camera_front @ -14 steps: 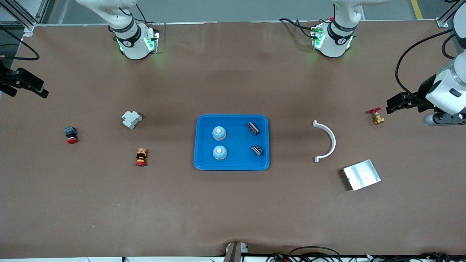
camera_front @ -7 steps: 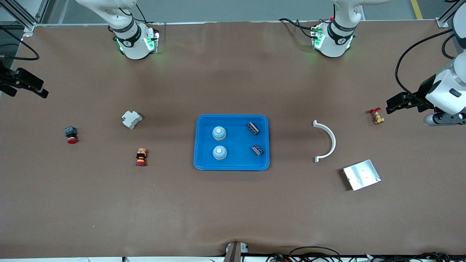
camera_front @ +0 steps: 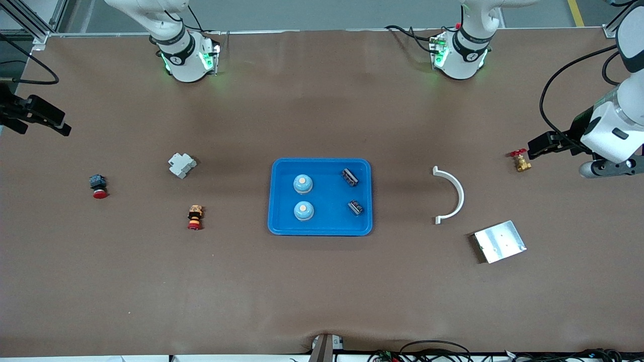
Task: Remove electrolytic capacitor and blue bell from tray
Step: 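Move the right gripper to the bells while the left gripper reaches the capacitors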
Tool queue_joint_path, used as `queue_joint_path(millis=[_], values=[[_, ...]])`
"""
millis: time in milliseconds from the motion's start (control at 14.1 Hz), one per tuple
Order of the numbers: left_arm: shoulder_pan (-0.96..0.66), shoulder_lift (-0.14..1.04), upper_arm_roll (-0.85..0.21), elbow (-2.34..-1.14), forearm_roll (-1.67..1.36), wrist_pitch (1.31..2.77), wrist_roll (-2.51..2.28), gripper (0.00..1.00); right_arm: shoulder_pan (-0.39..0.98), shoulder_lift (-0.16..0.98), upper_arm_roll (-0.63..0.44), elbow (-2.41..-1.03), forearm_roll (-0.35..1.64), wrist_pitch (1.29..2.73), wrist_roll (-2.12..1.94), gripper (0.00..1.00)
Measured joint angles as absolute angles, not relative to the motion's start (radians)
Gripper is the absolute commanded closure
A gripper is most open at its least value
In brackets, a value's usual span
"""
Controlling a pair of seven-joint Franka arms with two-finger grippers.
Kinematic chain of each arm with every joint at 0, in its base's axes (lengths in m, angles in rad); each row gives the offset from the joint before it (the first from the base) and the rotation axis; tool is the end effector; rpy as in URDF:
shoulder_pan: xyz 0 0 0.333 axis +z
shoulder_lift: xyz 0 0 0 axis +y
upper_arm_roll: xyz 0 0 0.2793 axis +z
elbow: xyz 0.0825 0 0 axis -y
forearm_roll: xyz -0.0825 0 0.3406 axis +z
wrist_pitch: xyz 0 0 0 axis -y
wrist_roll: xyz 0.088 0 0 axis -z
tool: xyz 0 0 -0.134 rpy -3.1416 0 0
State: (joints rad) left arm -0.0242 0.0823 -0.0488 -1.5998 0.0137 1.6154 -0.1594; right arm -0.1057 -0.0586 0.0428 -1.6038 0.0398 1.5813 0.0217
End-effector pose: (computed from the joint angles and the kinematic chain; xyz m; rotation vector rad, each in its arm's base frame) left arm 0.5305 -0.0362 0.5092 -3.1198 -0.1332 0.1016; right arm 0.4966 -0.0254 0.5772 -3.1018 0.1309 -0.0571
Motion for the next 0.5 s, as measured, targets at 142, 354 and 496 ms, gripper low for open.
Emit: queue_joint_path(millis=[142, 354, 496], values=[[-0.029, 0.083, -0.049, -1.600, 0.014, 1.615, -0.160, 0.00, -0.103, -0.056, 0.044, -1.609, 0.041, 1.598, 0.038, 0.00], [-0.065, 0.096, -0.050, -1.602, 0.012, 1.611, -0.246, 0.00, -0.080, -0.033, 0.044, -1.616, 0.042, 1.619, 0.099, 0.00], [-0.108, 0.118, -0.051, -1.605, 0.012, 1.606, -0.317, 0.00, -0.058, -0.003, 0.045, -1.619, 0.043, 1.633, 0.164, 0.00]])
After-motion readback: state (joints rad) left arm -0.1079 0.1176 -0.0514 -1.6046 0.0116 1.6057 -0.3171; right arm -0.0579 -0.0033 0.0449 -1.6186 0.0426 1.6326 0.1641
